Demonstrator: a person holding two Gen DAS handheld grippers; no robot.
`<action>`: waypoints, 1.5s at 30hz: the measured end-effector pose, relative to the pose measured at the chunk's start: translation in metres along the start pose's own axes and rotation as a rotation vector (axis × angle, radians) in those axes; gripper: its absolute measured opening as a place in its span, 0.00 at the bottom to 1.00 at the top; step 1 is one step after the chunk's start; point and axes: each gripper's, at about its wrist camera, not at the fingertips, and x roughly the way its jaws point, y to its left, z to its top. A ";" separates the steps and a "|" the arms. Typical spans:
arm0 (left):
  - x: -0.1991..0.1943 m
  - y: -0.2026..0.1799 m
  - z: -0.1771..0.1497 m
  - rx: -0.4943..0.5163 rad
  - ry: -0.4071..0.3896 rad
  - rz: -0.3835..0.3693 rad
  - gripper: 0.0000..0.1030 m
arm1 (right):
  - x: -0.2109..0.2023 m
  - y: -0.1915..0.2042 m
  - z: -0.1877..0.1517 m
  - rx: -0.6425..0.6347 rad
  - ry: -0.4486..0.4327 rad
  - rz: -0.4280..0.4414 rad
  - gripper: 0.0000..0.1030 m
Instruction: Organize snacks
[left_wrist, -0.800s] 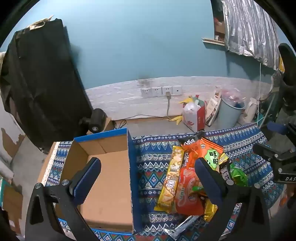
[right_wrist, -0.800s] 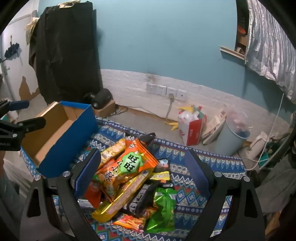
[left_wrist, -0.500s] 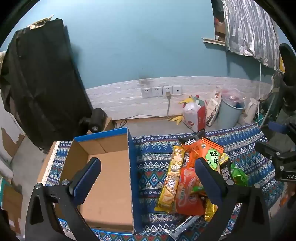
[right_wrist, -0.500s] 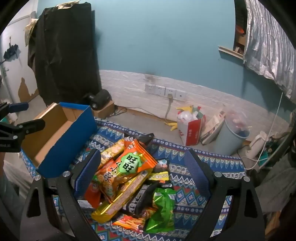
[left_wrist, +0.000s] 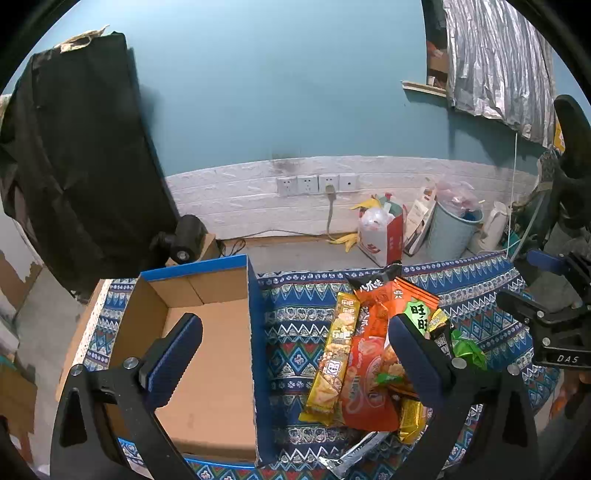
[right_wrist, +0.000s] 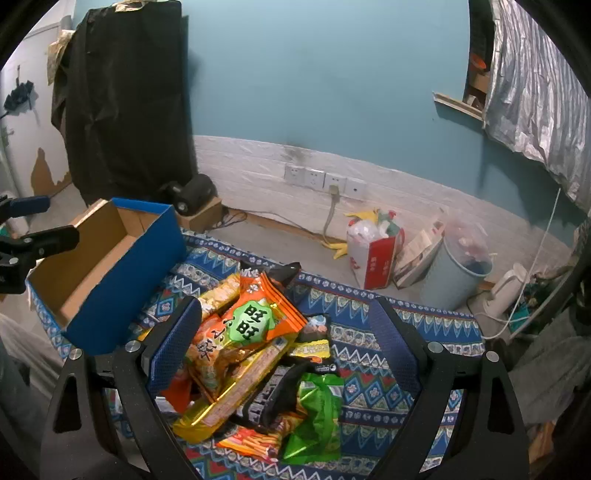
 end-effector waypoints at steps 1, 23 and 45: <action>0.000 -0.001 0.000 0.003 -0.002 0.001 0.99 | 0.000 -0.001 0.000 0.002 0.001 0.000 0.87; 0.004 -0.002 -0.003 0.005 0.017 0.003 0.99 | 0.002 -0.001 -0.003 0.012 -0.006 0.012 0.87; 0.012 -0.013 -0.008 0.046 0.044 -0.006 0.99 | 0.004 -0.006 -0.007 0.009 0.004 0.000 0.87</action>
